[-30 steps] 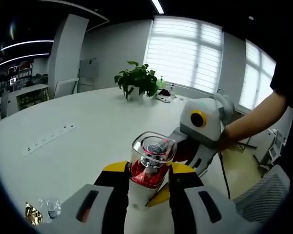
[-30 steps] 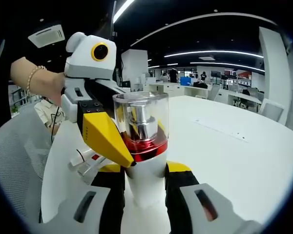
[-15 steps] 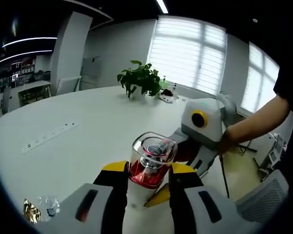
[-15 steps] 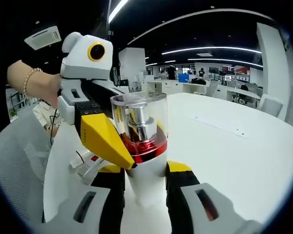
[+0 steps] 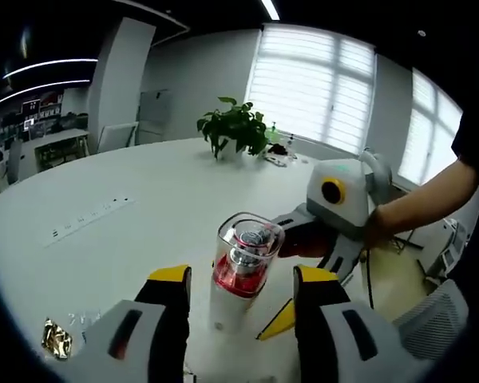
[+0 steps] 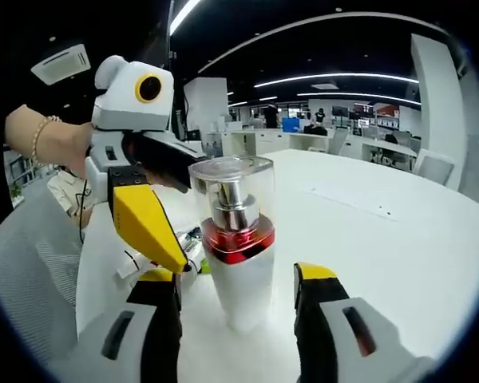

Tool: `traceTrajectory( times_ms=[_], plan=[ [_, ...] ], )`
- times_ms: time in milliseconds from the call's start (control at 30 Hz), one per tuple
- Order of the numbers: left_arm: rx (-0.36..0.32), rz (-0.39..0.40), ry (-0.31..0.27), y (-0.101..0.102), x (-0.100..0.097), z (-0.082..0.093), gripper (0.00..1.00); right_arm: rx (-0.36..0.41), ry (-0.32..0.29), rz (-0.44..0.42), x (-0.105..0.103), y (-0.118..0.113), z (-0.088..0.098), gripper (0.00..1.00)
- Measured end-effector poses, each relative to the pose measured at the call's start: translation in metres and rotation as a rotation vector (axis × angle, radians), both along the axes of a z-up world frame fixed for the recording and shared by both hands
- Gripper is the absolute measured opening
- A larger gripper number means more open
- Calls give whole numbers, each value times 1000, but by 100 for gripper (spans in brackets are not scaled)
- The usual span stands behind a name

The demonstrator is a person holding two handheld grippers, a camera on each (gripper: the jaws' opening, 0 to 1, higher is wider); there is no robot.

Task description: Arrange the skincare products in the storage area until every visible bottle or jar stands upright without overlapping.

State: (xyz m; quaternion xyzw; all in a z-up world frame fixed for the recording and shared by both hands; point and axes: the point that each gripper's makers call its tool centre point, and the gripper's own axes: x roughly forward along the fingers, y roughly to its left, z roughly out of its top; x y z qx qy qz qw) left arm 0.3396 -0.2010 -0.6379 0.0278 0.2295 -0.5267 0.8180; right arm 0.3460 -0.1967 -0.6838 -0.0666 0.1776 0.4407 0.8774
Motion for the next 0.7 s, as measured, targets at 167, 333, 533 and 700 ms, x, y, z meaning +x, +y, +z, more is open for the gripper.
traceTrajectory(
  times_ms=[167,333,533,700],
  plan=[
    [14,-6,20,5,-11,2,52,-12,-1,-19,-10,1,2,64],
    [19,8,35,10,-16,3,60,-12,0,-35,-18,-1,6,66],
    [41,26,46,20,-26,2,70,-2,15,-74,-23,-6,10,71],
    [43,45,62,31,-39,2,75,7,20,-91,-34,-4,13,74]
  ],
)
